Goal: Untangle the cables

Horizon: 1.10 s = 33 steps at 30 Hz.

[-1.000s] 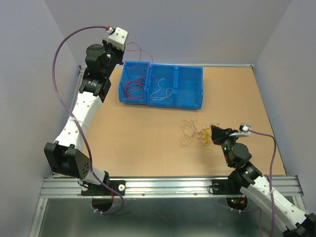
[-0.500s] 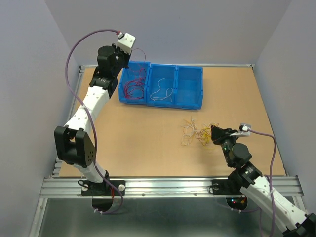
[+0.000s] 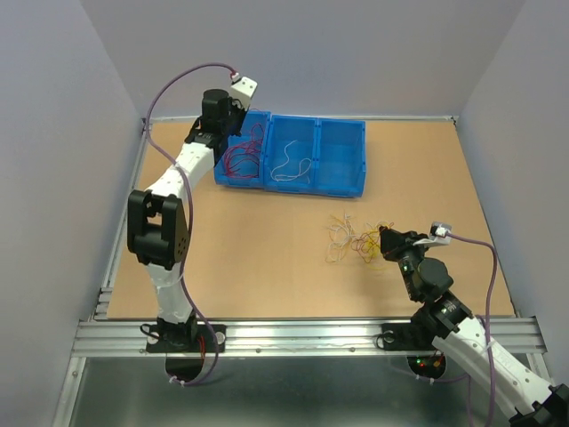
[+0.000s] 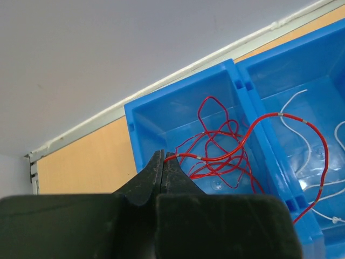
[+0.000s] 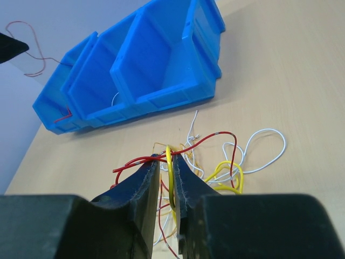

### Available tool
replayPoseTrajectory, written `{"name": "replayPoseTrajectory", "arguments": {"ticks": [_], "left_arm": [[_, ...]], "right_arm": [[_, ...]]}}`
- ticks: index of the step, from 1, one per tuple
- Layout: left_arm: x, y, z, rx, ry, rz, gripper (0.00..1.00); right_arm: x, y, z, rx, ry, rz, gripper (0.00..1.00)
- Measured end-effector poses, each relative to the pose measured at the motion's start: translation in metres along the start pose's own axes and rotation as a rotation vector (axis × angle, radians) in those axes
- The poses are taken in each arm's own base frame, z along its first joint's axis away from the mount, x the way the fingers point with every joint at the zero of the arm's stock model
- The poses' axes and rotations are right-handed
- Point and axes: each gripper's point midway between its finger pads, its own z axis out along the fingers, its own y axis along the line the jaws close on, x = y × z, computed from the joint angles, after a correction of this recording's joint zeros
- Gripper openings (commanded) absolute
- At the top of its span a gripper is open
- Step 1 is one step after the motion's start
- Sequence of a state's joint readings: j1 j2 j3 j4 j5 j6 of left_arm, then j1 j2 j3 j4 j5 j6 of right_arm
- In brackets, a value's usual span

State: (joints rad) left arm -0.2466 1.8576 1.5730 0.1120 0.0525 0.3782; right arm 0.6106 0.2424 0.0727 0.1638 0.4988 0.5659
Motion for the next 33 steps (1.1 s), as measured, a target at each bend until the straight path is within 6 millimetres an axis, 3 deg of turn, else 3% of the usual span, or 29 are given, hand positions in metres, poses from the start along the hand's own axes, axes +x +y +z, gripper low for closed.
{"name": "replayPoseTrajectory", "arguments": {"ticks": [2, 9, 14, 16, 19, 21, 26, 29, 33], "left_arm": [[0.008, 0.002, 0.012, -0.009, 0.042, 0.0, 0.0], [0.066, -0.005, 0.054, -0.004, 0.266, 0.008, 0.0], [0.107, -0.018, 0.071, 0.034, 0.387, 0.012, 0.0], [0.125, -0.024, 0.069, 0.053, 0.445, 0.013, 0.05], [0.135, -0.026, 0.063, 0.062, 0.487, 0.012, 0.35], [0.132, -0.023, 0.062, 0.047, 0.486, 0.013, 0.48], [0.111, -0.013, 0.052, 0.02, 0.458, 0.014, 0.58], [0.08, -0.004, 0.036, 0.004, 0.405, 0.009, 0.62], [0.029, 0.004, 0.001, -0.012, 0.286, -0.018, 0.72]], "right_arm": [[0.0, 0.0, 0.0, -0.001, 0.001, -0.001, 0.22], [0.0, 0.0, 0.0, -0.001, 0.001, -0.001, 0.22], [0.0, 0.0, 0.0, -0.001, 0.002, -0.001, 0.22], [0.001, 0.0, 0.0, 0.001, 0.004, -0.003, 0.22], [0.003, -0.001, 0.001, 0.005, 0.011, -0.007, 0.22], [0.004, -0.002, 0.001, 0.008, 0.015, -0.01, 0.22], [0.005, -0.002, 0.001, 0.007, 0.019, -0.012, 0.22], [0.008, -0.002, 0.001, 0.005, 0.032, -0.017, 0.22], [0.016, -0.001, 0.001, -0.007, 0.067, -0.032, 0.22]]}}
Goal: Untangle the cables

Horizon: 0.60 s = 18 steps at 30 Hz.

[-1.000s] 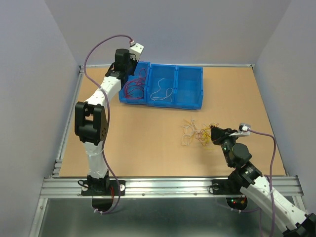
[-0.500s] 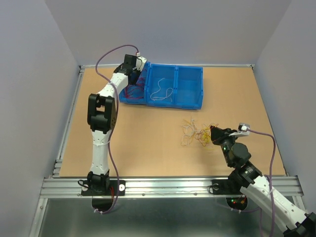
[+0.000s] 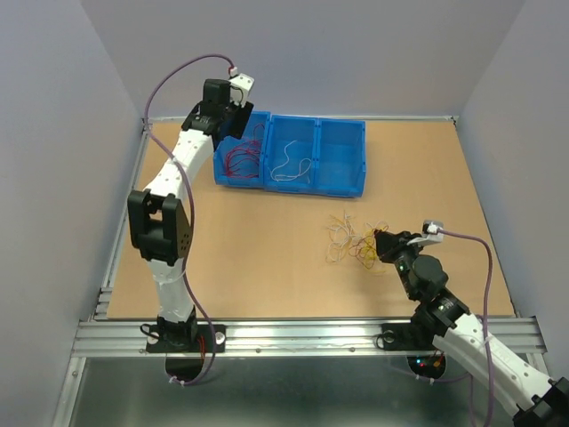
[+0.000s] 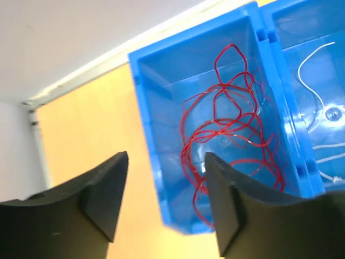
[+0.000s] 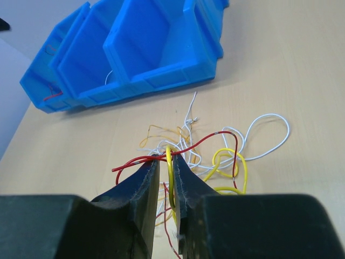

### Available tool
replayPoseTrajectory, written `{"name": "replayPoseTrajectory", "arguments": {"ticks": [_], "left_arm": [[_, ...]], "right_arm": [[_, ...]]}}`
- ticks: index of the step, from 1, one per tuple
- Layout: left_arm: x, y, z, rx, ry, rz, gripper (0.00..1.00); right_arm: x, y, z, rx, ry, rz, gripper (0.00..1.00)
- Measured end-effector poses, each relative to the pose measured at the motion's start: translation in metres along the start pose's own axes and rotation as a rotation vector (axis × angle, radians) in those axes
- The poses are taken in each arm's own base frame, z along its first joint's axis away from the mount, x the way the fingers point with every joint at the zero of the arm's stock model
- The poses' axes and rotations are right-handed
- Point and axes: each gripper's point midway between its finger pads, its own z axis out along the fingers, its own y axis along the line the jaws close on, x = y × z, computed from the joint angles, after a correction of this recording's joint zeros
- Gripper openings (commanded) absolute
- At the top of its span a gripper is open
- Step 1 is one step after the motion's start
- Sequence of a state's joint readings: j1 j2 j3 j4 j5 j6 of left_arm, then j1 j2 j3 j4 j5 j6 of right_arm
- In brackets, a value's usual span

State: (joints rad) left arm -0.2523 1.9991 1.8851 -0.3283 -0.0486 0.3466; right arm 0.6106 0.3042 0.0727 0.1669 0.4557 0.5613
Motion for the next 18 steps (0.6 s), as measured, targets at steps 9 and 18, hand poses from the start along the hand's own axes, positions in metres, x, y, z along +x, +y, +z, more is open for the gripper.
{"name": "replayPoseTrajectory", "arguments": {"ticks": [9, 18], "left_arm": [[-0.043, -0.055, -0.056, 0.045, -0.173, 0.056, 0.72], [0.046, -0.25, -0.135, 0.651, -0.275, 0.375, 0.8]], "right_arm": [[0.013, 0.006, 0.001, -0.035, 0.058, -0.022, 0.22], [0.014, 0.027, -0.001, -0.141, 0.078, -0.006, 0.22]]}}
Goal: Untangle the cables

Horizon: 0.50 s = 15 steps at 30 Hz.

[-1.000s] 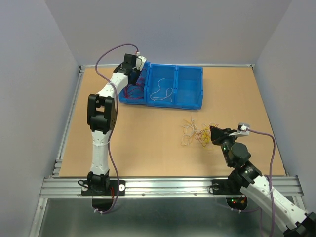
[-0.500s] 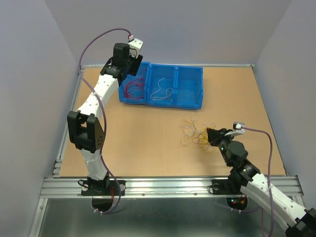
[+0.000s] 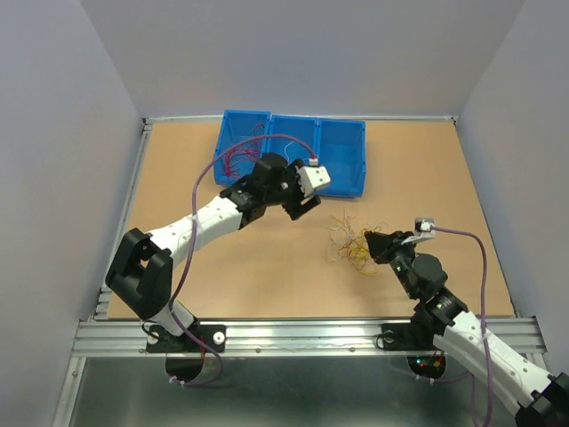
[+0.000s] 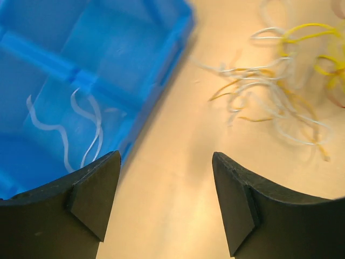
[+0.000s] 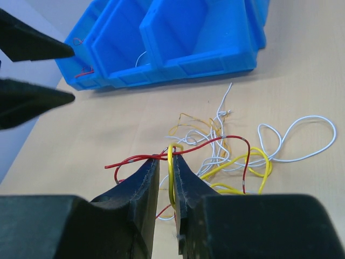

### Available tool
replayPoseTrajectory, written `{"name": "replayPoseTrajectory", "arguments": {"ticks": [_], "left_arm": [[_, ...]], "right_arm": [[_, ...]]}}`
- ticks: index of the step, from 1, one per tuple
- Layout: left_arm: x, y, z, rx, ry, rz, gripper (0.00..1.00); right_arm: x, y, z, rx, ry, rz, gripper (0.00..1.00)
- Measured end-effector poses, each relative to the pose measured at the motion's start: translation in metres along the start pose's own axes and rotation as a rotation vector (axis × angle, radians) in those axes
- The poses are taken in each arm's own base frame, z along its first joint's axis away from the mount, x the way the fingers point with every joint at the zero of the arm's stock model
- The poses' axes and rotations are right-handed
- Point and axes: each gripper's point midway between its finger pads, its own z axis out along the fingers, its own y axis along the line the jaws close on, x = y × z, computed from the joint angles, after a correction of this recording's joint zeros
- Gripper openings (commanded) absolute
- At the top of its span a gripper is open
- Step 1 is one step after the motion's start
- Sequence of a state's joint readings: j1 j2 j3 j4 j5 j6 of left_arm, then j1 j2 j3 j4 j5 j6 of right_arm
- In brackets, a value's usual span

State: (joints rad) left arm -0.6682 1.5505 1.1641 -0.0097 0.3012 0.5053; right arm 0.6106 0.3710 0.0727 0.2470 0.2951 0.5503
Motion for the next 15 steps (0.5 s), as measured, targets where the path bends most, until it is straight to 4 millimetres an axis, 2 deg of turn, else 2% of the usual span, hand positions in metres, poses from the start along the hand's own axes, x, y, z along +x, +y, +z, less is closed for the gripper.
{"name": "replayPoseTrajectory", "arguments": {"ticks": [2, 8, 11, 13, 15], "left_arm": [[-0.007, -0.029, 0.006, 0.079, -0.048, 0.058, 0.8], [-0.004, -0.057, 0.029, 0.152, -0.099, 0.122, 0.79], [0.017, -0.071, 0.053, 0.185, -0.056, 0.118, 0.79], [0.035, -0.08, 0.064, 0.209, -0.012, 0.106, 0.79], [0.045, -0.087, 0.071, 0.224, 0.014, 0.104, 0.79]], "right_arm": [[-0.001, -0.001, -0.001, 0.004, -0.003, 0.005, 0.22], [-0.014, -0.008, -0.004, 0.049, -0.061, 0.035, 0.22], [-0.018, -0.013, -0.005, 0.076, -0.083, 0.042, 0.22], [-0.019, -0.016, -0.006, 0.093, -0.091, 0.043, 0.22], [-0.021, -0.019, -0.007, 0.109, -0.102, 0.047, 0.22]]}}
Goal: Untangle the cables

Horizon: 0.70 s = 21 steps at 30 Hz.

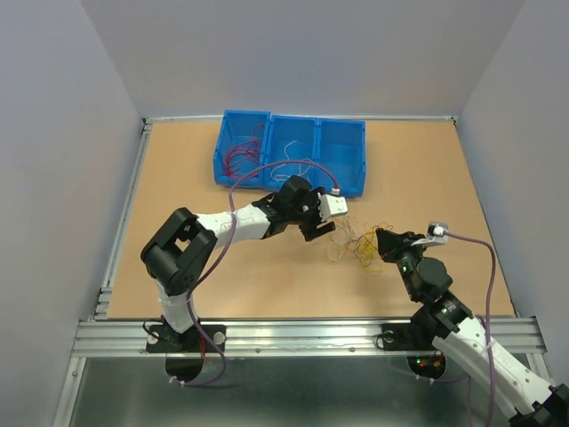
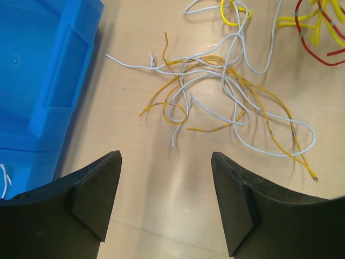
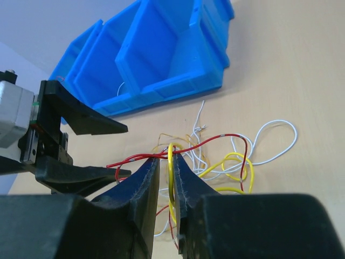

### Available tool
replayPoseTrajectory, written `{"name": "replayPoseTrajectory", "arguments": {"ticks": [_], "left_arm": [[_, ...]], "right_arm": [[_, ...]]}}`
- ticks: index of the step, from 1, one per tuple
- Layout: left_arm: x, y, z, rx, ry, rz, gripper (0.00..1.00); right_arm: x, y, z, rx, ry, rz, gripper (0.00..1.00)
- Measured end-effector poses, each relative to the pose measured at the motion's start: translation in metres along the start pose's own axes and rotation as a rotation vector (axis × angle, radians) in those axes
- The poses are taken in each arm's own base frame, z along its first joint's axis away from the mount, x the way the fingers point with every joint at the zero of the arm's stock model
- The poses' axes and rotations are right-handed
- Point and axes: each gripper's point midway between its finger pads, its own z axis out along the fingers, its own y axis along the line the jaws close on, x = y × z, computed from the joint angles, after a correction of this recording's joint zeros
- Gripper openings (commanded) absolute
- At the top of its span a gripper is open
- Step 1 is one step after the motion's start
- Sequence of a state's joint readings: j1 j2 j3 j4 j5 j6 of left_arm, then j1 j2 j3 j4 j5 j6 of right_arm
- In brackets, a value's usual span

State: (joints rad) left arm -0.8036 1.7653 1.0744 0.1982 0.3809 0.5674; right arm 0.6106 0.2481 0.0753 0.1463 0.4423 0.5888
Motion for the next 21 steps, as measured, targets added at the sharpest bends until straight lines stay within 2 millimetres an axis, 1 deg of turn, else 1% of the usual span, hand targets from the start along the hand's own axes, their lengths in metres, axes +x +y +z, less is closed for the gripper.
{"name": "replayPoseTrajectory", "arguments": {"ticks": [1, 3, 8, 11, 14, 15, 17, 18, 19, 20, 21], "left_arm": [[0.004, -0.001, 0.004, 0.003, 0.011, -0.002, 0.8], [0.004, -0.002, 0.008, 0.0, 0.018, 0.002, 0.8], [-0.01, -0.002, 0.02, -0.02, 0.009, 0.034, 0.8], [-0.015, -0.003, 0.029, -0.039, 0.016, 0.062, 0.75], [-0.011, -0.006, 0.041, -0.053, 0.045, 0.091, 0.66], [-0.007, -0.008, 0.046, -0.058, 0.061, 0.101, 0.56], [0.002, -0.009, 0.054, -0.065, 0.094, 0.114, 0.42], [0.006, -0.009, 0.058, -0.07, 0.111, 0.113, 0.28], [0.009, -0.008, 0.061, -0.074, 0.122, 0.118, 0.21], [0.013, -0.008, 0.064, -0.08, 0.135, 0.113, 0.1], [0.017, -0.007, 0.063, -0.088, 0.15, 0.12, 0.09]], "right_arm": [[-0.001, -0.002, 0.0, 0.008, -0.004, 0.002, 0.22], [-0.001, -0.005, -0.001, 0.025, -0.008, 0.0, 0.22], [-0.003, -0.009, -0.002, 0.044, -0.017, 0.0, 0.22], [-0.004, -0.009, -0.002, 0.043, -0.022, 0.002, 0.23], [-0.004, -0.009, -0.003, 0.043, -0.023, 0.002, 0.23], [-0.004, -0.009, -0.003, 0.043, -0.022, 0.002, 0.23], [-0.003, -0.01, -0.003, 0.045, -0.02, -0.001, 0.22], [-0.003, -0.01, -0.003, 0.046, -0.018, -0.002, 0.23], [-0.003, -0.01, -0.003, 0.047, -0.017, -0.002, 0.22], [-0.003, -0.011, -0.003, 0.048, -0.016, -0.003, 0.22], [-0.002, -0.011, -0.003, 0.049, -0.015, -0.003, 0.22]]}}
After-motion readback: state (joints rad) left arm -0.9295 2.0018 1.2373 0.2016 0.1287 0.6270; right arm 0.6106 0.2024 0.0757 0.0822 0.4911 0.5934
